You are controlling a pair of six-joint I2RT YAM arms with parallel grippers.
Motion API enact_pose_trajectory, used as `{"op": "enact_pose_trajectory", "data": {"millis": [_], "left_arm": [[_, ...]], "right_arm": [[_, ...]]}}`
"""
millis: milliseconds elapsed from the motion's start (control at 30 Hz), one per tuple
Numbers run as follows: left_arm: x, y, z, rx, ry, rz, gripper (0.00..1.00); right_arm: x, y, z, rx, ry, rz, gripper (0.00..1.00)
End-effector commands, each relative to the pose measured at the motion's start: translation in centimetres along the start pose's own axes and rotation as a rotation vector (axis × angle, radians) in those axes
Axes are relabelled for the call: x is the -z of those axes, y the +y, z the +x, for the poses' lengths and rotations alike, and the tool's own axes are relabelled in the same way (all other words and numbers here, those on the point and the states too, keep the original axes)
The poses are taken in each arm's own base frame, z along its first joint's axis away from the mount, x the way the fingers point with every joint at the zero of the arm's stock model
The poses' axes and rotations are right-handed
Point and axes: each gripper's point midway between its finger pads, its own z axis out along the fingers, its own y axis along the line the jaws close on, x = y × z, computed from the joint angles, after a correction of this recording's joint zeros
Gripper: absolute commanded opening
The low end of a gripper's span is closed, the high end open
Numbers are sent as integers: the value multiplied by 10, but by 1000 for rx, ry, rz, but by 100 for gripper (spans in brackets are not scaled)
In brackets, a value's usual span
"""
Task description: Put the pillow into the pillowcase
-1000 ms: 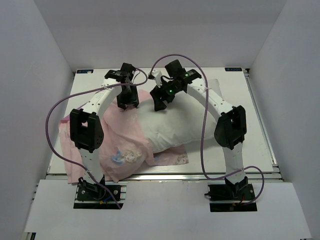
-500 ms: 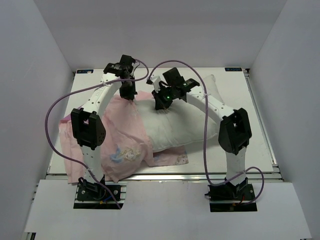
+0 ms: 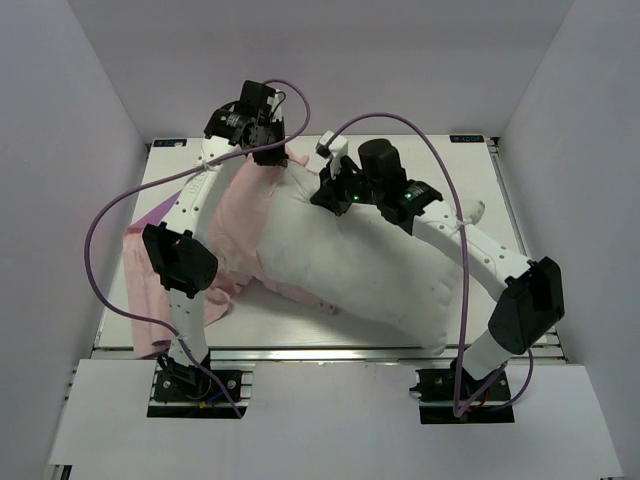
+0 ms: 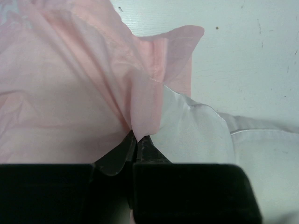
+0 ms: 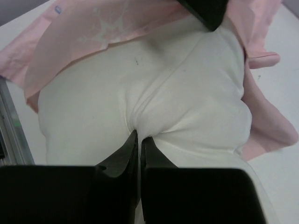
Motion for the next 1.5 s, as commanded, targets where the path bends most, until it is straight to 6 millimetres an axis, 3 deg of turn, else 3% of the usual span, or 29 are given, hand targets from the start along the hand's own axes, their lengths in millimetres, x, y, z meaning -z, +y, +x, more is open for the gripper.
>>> {"op": "enact_pose_trajectory", "data": {"millis": [0,100,300,400,500,533,633,667,733,833,933,1033,1133,1200,1233,1300,1367,1400,1467], "left_arm": [[33,-30,-19,-31,-108,86,14],[27,-20,-8,-21,-85,30,15],[14,32,9,-24,-49,-247,20],[9,43,10,-28,-47,-310,33],[5,46,9,-30,-56,-325,35],[4,47,9,-30,-60,-331,35],[-1,46,3,-37,-82,-330,15],[-4,44,0,-51,-93,-316,2],[-6,35,-5,-53,-104,-272,0],[2,9,-18,-83,-160,-172,0],[33,-43,-34,-155,-273,-24,0],[65,-76,-41,-189,-343,90,0],[83,-98,-30,-206,-340,200,0],[75,-98,-10,-204,-295,224,0],[85,-104,-8,-198,-311,259,0],[82,-99,5,-182,-280,252,0],[91,-100,11,-161,-282,278,0],[83,-98,23,-160,-255,279,0],[82,-94,32,-139,-244,273,0]], "right_arm": [[-13,15,-30,17,-133,-53,0],[-25,3,-11,-27,-88,1,0],[-30,-3,8,-45,-52,33,0],[-31,-2,12,-41,-38,26,0],[-31,-1,17,-44,-23,16,0],[-31,-1,18,-45,-22,15,0],[-31,0,19,-43,-19,8,0],[-32,1,19,-39,-19,5,0],[-33,0,18,-37,-25,9,0],[-34,-4,0,-26,-92,25,0],[-30,-7,-36,23,-218,39,0],[-22,-9,-72,76,-356,61,0],[-3,-5,-99,156,-530,75,0],[17,0,-124,214,-670,88,0],[21,0,-125,237,-695,102,0],[30,-1,-138,253,-757,127,0],[32,-3,-140,267,-789,144,0],[36,-2,-145,286,-834,145,0],[27,-2,-138,261,-830,126,0]]}}
